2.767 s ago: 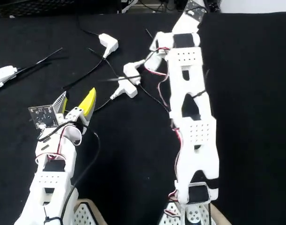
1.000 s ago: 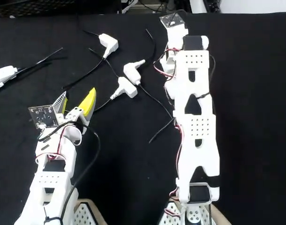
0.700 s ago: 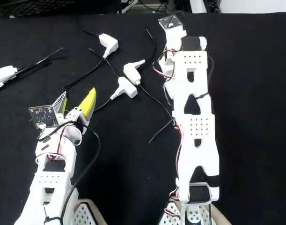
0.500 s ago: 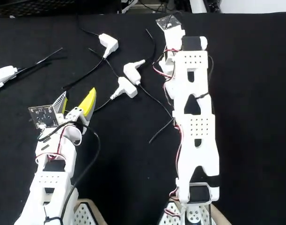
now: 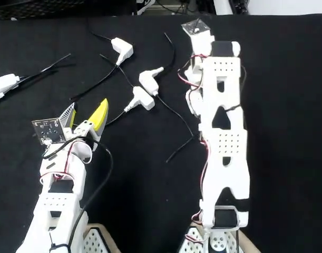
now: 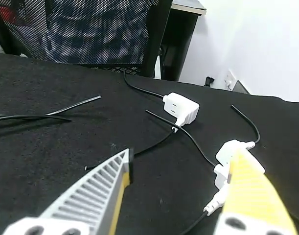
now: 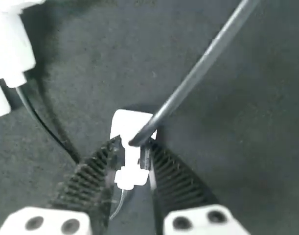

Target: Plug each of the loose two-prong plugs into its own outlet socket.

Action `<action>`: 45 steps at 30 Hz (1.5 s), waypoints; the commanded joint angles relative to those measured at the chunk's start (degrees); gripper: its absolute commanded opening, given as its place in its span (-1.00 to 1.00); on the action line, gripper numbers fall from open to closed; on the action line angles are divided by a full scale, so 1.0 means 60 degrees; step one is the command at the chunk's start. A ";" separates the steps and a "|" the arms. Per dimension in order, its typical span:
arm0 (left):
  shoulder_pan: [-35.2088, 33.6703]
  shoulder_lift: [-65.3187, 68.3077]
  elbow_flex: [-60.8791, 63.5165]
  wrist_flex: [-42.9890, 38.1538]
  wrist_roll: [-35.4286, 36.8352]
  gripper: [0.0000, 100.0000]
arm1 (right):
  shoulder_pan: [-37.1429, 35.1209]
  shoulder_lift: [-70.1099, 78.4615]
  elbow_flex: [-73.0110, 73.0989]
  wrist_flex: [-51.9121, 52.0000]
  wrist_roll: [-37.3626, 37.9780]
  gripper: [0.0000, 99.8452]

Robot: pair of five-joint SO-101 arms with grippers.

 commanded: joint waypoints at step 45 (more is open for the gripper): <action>-0.0081 -0.0190 0.0183 -0.0161 0.0044 -0.36 | -0.0425 -0.3670 0.7319 -0.2520 0.1377 -0.40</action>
